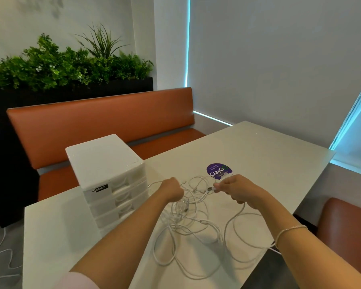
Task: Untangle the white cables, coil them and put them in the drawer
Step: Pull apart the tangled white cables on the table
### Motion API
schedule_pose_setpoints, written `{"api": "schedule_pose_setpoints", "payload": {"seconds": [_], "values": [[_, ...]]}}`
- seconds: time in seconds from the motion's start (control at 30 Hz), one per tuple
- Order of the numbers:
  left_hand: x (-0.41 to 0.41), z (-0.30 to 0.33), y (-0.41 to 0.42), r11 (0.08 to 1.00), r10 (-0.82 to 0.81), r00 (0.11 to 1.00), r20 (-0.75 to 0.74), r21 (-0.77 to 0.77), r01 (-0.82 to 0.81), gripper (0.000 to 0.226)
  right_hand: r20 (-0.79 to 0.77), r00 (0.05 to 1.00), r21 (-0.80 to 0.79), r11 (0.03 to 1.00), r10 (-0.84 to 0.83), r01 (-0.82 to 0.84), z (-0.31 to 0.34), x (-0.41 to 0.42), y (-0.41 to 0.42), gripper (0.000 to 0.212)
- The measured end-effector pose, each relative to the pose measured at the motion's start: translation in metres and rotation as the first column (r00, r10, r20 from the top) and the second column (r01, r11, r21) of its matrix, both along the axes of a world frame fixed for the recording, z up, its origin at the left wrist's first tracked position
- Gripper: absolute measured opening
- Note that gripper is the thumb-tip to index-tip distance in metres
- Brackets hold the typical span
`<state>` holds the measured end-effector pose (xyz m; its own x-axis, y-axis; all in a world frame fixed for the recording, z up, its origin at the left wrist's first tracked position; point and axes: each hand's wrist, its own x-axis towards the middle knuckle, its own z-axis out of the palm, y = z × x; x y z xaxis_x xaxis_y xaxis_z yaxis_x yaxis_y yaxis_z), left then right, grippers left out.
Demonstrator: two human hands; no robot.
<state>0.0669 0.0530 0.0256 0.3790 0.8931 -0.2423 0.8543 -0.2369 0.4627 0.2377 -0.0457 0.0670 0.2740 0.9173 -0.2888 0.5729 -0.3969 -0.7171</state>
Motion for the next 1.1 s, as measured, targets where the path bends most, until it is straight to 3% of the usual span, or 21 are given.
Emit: {"api": "schedule_pose_setpoints", "payload": {"seconds": [0.17, 0.27, 0.33, 0.4, 0.47, 0.53, 0.67, 0.8, 0.93, 1.03, 1.1], "values": [[-0.009, -0.043, -0.002, 1.0, 0.019, 0.994, -0.104, -0.021, -0.021, 0.025, -0.252, 0.963, -0.017, 0.995, -0.098, 0.097, -0.016, -0.001, 0.0, 0.028], [-0.012, -0.033, 0.0, 0.995, 0.083, 0.996, -0.011, 0.048, -0.082, 0.024, -0.383, 0.912, -0.032, 0.989, -0.148, 0.147, -0.019, -0.005, 0.0, 0.025], [-0.013, -0.014, 0.001, 0.991, 0.1, 0.979, 0.179, 0.073, -0.115, 0.025, -0.451, 0.874, -0.037, 0.982, -0.184, 0.187, -0.022, -0.009, 0.003, 0.025], [-0.012, 0.01, -0.001, 0.986, 0.151, 0.877, 0.456, -0.011, -0.165, 0.024, -0.538, 0.814, -0.035, 0.97, -0.22, 0.239, -0.023, -0.014, 0.007, 0.023], [-0.009, 0.028, -0.005, 0.971, 0.237, 0.703, 0.67, -0.155, -0.18, 0.017, -0.63, 0.735, -0.03, 0.955, -0.248, 0.296, -0.021, -0.02, 0.012, 0.023], [-0.009, 0.039, -0.01, 0.96, 0.278, 0.596, 0.753, -0.234, -0.152, 0.016, -0.724, 0.639, -0.026, 0.937, -0.258, 0.349, -0.017, -0.027, 0.017, 0.025], [-0.012, 0.044, -0.021, 0.961, 0.268, 0.509, 0.818, -0.262, -0.084, 0.017, -0.834, 0.503, -0.019, 0.924, -0.224, 0.381, -0.006, -0.044, 0.023, 0.026], [-0.014, 0.04, -0.03, 0.966, 0.203, 0.512, 0.834, -0.256, 0.034, 0.015, -0.847, 0.494, 0.022, 0.916, -0.196, 0.401, 0.002, -0.06, 0.029, 0.033], [-0.019, 0.031, -0.032, 0.974, 0.112, 0.547, 0.83, -0.201, 0.106, 0.014, -0.782, 0.58, 0.062, 0.896, -0.231, 0.44, 0.011, -0.065, 0.034, 0.031], [-0.025, 0.02, -0.032, 0.984, 0.017, 0.634, 0.773, -0.126, 0.127, 0.013, -0.772, 0.588, 0.112, 0.858, -0.244, 0.502, 0.026, -0.067, 0.036, 0.03], [-0.029, 0.01, -0.03, 0.987, -0.023, 0.708, 0.705, -0.096, 0.127, 0.013, -0.815, 0.536, 0.131, 0.832, -0.22, 0.54, 0.039, -0.064, 0.037, 0.031]]}}
